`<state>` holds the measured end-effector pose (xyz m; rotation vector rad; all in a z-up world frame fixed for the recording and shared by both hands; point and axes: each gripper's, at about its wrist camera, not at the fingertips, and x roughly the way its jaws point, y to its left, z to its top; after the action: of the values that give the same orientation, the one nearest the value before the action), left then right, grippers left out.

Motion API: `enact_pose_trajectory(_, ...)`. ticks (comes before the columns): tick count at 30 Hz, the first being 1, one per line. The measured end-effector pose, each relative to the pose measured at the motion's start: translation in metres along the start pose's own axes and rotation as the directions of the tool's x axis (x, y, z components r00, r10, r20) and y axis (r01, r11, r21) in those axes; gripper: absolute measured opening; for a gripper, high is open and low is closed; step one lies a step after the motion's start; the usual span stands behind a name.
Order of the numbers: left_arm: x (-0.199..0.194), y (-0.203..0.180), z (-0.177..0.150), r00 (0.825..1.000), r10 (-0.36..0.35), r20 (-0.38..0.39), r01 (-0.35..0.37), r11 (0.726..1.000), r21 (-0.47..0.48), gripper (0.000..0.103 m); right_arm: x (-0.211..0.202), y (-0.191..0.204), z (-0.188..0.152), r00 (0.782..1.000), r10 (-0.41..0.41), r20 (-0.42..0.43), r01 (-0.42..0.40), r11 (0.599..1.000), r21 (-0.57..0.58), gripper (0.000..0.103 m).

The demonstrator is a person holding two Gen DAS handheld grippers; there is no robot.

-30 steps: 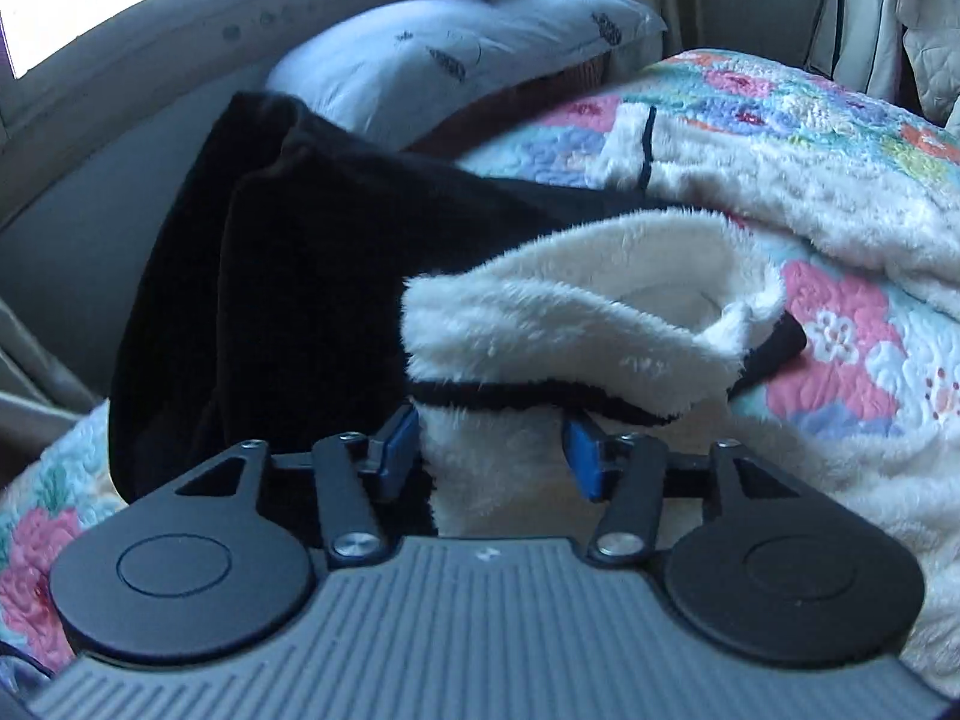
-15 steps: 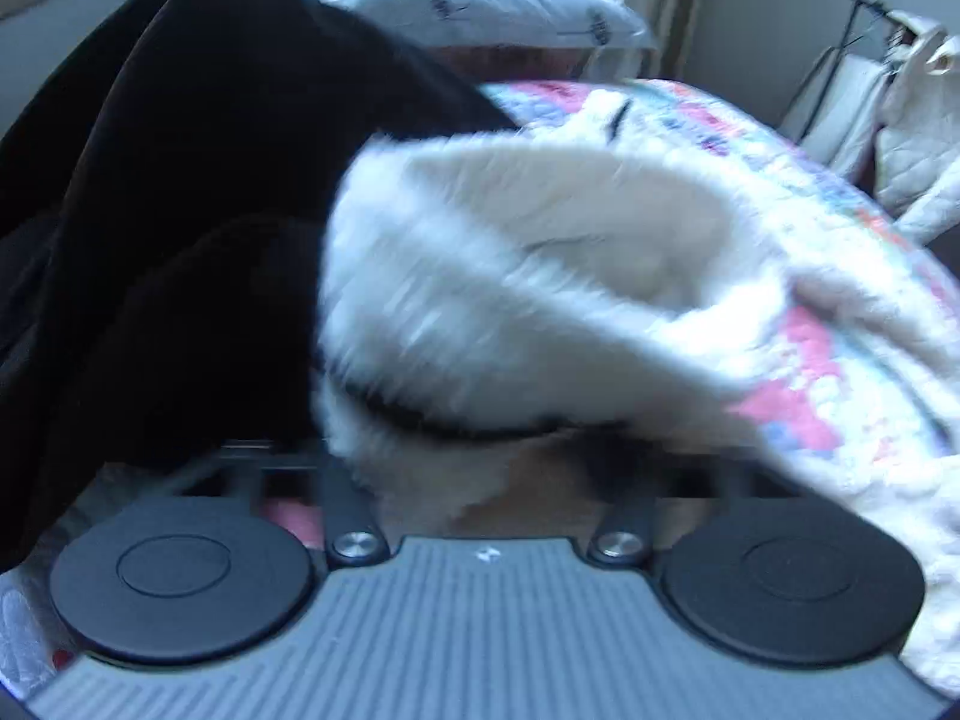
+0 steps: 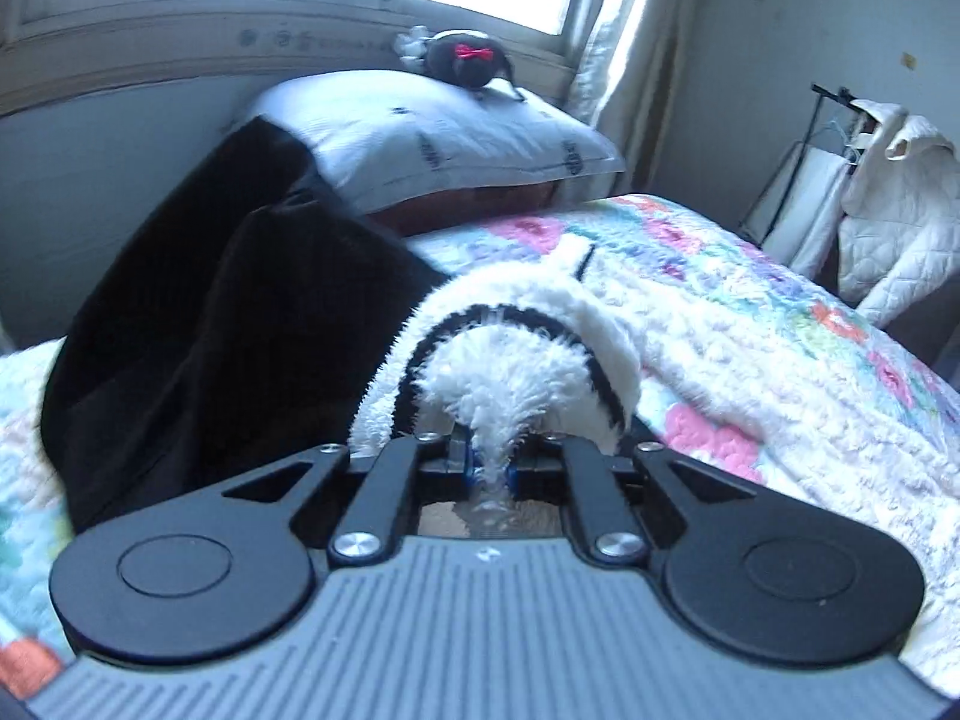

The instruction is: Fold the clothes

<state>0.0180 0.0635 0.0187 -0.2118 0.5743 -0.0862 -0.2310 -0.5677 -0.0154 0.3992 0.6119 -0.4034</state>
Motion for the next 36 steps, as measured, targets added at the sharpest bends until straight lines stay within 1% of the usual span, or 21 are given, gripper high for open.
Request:
enact_pose_trajectory(2, 0.024, -0.021, 0.027, 1.0, -0.014, 0.015, 0.013, 1.0, 0.028, 0.009, 0.019, 0.012, 0.023, 1.0, -0.01, 0.013, 0.01, 0.999, -0.045, 0.011)
enact_pose_trajectory(4, 0.05, -0.035, 0.05, 1.0, -0.022, 0.018, 0.021, 0.999, 0.029, 0.009, 0.04, 0.024, 0.047, 0.999, -0.034, 0.02, 0.036, 0.993, -0.117, 0.012)
enact_pose_trajectory(6, 0.086, -0.053, 0.078, 1.0, -0.011, 0.02, 0.01, 0.999, 0.039, 0.009, 0.068, 0.034, 0.073, 0.999, -0.046, 0.014, 0.048, 0.983, -0.179, 0.012)
enact_pose_trajectory(9, 0.138, -0.076, 0.117, 1.0, 0.011, 0.017, -0.012, 0.998, 0.064, 0.009, 0.113, 0.04, 0.117, 0.999, -0.043, -0.023, 0.037, 0.977, -0.208, 0.012)
enact_pose_trajectory(12, 0.191, -0.097, 0.155, 0.999, 0.032, 0.013, -0.033, 0.998, 0.059, 0.009, 0.15, 0.046, 0.152, 0.996, -0.079, -0.033, 0.07, 0.971, -0.227, 0.012)
enact_pose_trajectory(14, 0.226, -0.113, 0.174, 0.998, 0.064, 0.018, -0.065, 0.996, 0.06, 0.01, 0.172, 0.044, 0.17, 0.995, -0.09, -0.05, 0.078, 0.975, -0.209, 0.014)
enact_pose_trajectory(16, 0.259, -0.124, 0.182, 0.993, 0.114, 0.016, -0.114, 0.992, 0.052, 0.017, 0.193, 0.039, 0.181, 0.994, -0.092, -0.055, 0.082, 0.983, -0.164, 0.016)
enact_pose_trajectory(17, 0.275, -0.128, 0.183, 0.99, 0.142, 0.02, -0.143, 0.989, 0.045, 0.027, 0.203, 0.036, 0.185, 0.994, -0.094, -0.05, 0.086, 0.986, -0.142, 0.018)
enact_pose_trajectory(18, 0.291, -0.132, 0.182, 0.986, 0.168, 0.017, -0.169, 0.985, 0.042, 0.032, 0.211, 0.035, 0.187, 0.994, -0.099, -0.051, 0.091, 0.986, -0.139, 0.019)
enact_pose_trajectory(20, 0.325, -0.139, 0.176, 0.98, 0.199, -0.012, -0.197, 0.978, 0.062, 0.033, 0.226, 0.037, 0.184, 0.991, -0.122, -0.053, 0.11, 0.977, -0.185, 0.019)
enact_pose_trajectory(22, 0.343, -0.144, 0.168, 0.981, 0.194, -0.027, -0.19, 0.977, 0.093, 0.031, 0.236, 0.041, 0.18, 0.989, -0.138, -0.05, 0.123, 0.966, -0.229, 0.019)
enact_pose_trajectory(24, 0.351, -0.147, 0.164, 0.981, 0.194, -0.001, -0.193, 0.975, 0.111, 0.031, 0.236, 0.037, 0.182, 0.992, -0.106, -0.064, 0.092, 0.977, -0.191, 0.019)
enact_pose_trajectory(26, 0.354, -0.147, 0.167, 0.982, 0.184, 0.04, -0.187, 0.978, 0.089, 0.032, 0.229, 0.028, 0.188, 0.996, -0.077, -0.039, 0.072, 0.989, -0.13, 0.019)
enact_pose_trajectory(28, 0.358, -0.144, 0.172, 0.983, 0.172, 0.063, -0.175, 0.984, 0.035, 0.032, 0.229, 0.019, 0.2, 0.998, -0.056, 0.014, 0.057, 0.996, -0.075, 0.019)
enact_pose_trajectory(30, 0.365, -0.143, 0.176, 0.984, 0.165, 0.065, -0.165, 0.986, -0.013, 0.034, 0.236, 0.019, 0.205, 0.997, -0.075, 0.017, 0.076, 0.994, -0.083, 0.021)
enact_pose_trajectory(31, 0.371, -0.145, 0.177, 0.981, 0.188, 0.053, -0.188, 0.982, -0.016, 0.038, 0.24, 0.019, 0.206, 0.996, -0.086, 0.014, 0.087, 0.992, -0.091, 0.029)
enact_pose_trajectory(32, 0.378, -0.148, 0.178, 0.973, 0.228, 0.032, -0.228, 0.974, -0.006, 0.057, 0.249, 0.022, 0.206, 0.995, -0.099, -0.03, 0.094, 0.987, -0.133, 0.032)
enact_pose_trajectory(33, 0.385, -0.15, 0.178, 0.962, 0.273, 0.001, -0.273, 0.962, 0.005, 0.069, 0.258, 0.025, 0.204, 0.989, -0.125, -0.08, 0.108, 0.977, -0.186, 0.032)
enact_pose_trajectory(34, 0.392, -0.15, 0.177, 0.952, 0.304, -0.036, -0.304, 0.953, 0.012, 0.082, 0.265, 0.029, 0.201, 0.982, -0.15, -0.113, 0.122, 0.967, -0.223, 0.033)
enact_pose_trajectory(35, 0.396, -0.148, 0.176, 0.952, 0.298, -0.067, -0.298, 0.955, 0.008, 0.082, 0.267, 0.032, 0.198, 0.979, -0.157, -0.133, 0.121, 0.963, -0.24, 0.033)
enact_pose_trajectory(36, 0.396, -0.146, 0.175, 0.959, 0.272, -0.08, -0.273, 0.962, -0.001, 0.082, 0.261, 0.034, 0.196, 0.98, -0.15, -0.13, 0.115, 0.964, -0.238, 0.033)
